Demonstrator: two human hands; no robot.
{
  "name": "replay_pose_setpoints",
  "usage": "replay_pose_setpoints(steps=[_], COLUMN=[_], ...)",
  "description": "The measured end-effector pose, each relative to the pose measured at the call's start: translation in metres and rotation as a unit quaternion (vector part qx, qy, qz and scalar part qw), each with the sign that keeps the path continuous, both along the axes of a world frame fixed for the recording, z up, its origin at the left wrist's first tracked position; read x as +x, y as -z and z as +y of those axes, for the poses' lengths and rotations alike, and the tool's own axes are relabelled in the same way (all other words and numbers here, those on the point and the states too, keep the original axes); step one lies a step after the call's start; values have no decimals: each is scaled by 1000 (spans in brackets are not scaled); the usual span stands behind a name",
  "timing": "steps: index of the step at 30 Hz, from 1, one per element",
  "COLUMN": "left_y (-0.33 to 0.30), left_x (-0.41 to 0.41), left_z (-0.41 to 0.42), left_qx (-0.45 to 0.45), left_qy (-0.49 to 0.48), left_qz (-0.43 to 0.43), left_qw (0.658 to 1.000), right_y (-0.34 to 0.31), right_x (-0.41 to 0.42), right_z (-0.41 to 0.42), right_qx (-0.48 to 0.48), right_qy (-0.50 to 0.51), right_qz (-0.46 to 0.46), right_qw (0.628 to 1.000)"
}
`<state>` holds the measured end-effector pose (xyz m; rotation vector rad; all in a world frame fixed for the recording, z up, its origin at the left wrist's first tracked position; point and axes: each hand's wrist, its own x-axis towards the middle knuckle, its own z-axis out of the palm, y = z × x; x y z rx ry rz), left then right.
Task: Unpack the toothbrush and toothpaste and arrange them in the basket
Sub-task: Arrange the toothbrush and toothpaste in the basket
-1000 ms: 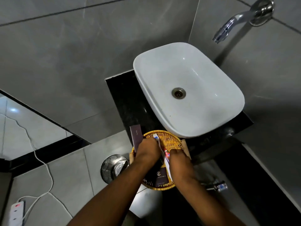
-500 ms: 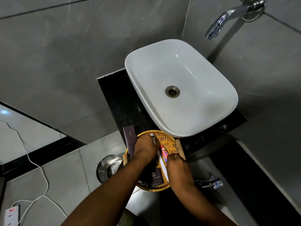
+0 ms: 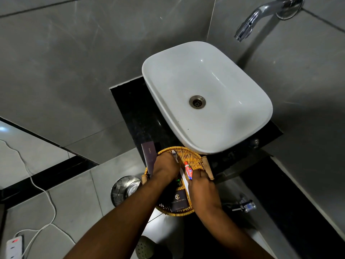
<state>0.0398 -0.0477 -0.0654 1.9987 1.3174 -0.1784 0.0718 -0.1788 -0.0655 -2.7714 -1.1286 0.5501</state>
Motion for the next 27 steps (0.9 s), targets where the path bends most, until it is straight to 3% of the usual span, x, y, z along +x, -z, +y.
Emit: replay_pose_setpoints(steps=[27], left_y=[1], left_x=[-2], left_z=[2], left_qx=[-4], left_qy=[9], left_qz=[-19], left_qw=[1000], right_y=[1], right_x=[2], right_z=[11], right_qx=[9], right_qy=[23], right_qz=[-18], right_qw=[1000])
